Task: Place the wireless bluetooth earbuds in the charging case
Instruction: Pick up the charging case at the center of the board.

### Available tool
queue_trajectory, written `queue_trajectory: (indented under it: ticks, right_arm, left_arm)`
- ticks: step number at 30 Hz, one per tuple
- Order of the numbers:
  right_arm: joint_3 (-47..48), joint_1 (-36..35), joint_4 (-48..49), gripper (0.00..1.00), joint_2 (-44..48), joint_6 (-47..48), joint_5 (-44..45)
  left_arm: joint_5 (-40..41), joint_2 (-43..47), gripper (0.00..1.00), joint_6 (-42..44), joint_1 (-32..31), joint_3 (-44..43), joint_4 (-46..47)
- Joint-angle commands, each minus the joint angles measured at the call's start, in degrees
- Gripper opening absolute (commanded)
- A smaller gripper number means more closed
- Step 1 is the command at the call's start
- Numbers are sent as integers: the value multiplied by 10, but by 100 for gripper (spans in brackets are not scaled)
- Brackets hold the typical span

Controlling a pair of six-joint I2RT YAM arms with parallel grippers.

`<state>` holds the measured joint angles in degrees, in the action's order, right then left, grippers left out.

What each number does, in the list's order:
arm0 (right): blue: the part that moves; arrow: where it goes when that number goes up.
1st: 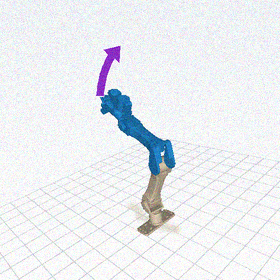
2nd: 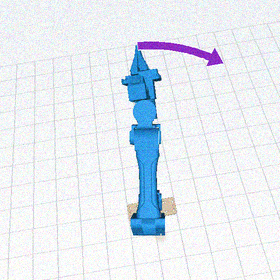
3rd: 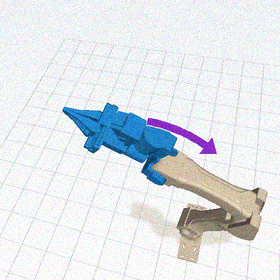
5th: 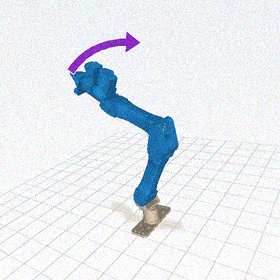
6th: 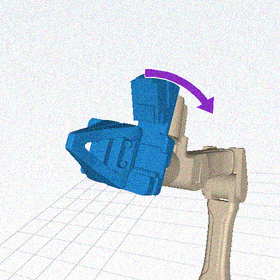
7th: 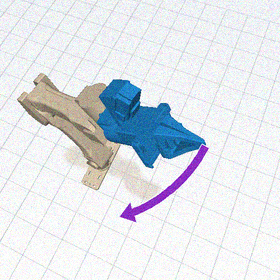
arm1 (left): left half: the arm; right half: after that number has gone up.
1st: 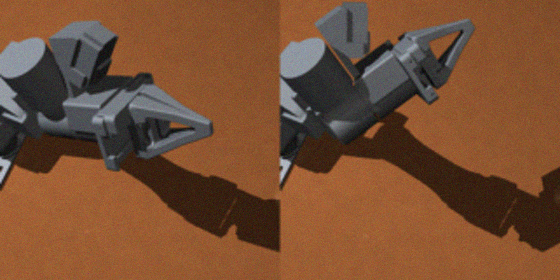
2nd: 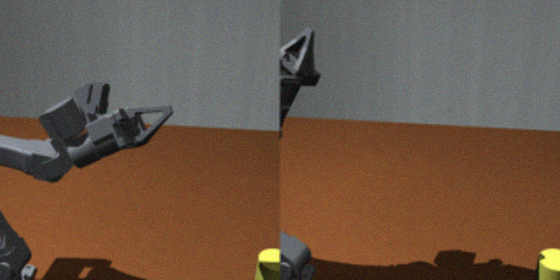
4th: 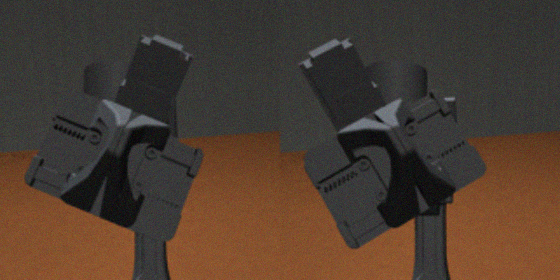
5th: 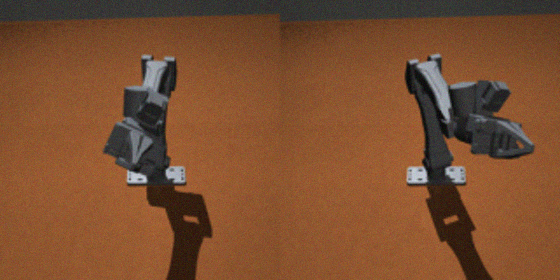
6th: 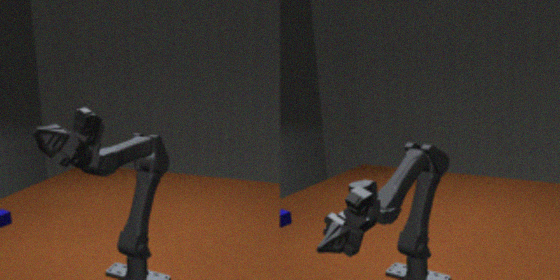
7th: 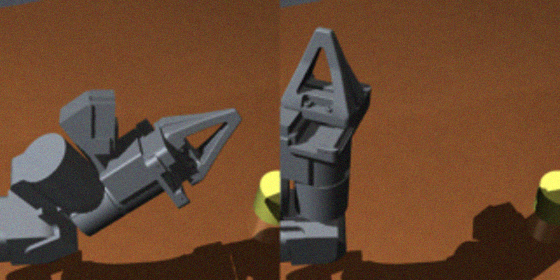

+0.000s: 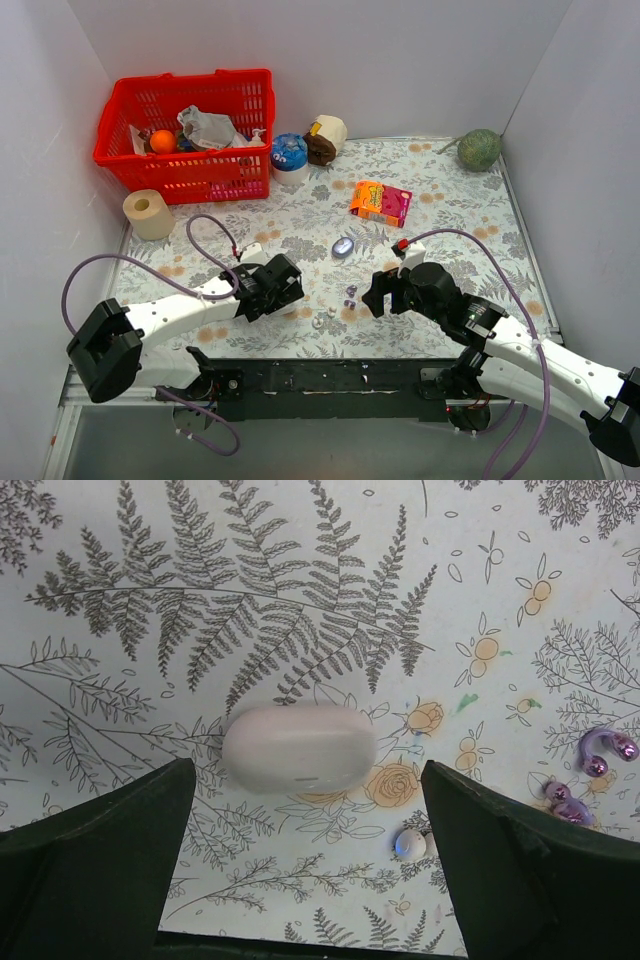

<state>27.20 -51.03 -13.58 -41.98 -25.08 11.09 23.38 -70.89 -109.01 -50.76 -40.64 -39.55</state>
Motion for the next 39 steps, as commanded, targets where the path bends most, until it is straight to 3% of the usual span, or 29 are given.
queue_trajectory:
  ticks: [1,14,34,37,39]
  right_arm:
    - [3,0,15,91,2,3,-10]
    - [6,0,9,91,0,5,-6]
    - [-14,0,5,91,10,3,2]
    - [-15,0,2,91,14,2,3]
    - [-18,0,0,91,20,2,4]
  left_arm:
    - [7,-34,98,49,-4,-23,30]
    - [-3,-71,98,95,-4,-21,37]
    - [3,-141,84,57,-36,-15,38]
    - [1,-152,78,46,-46,-14,40]
    - [1,-153,69,42,-50,-13,40]
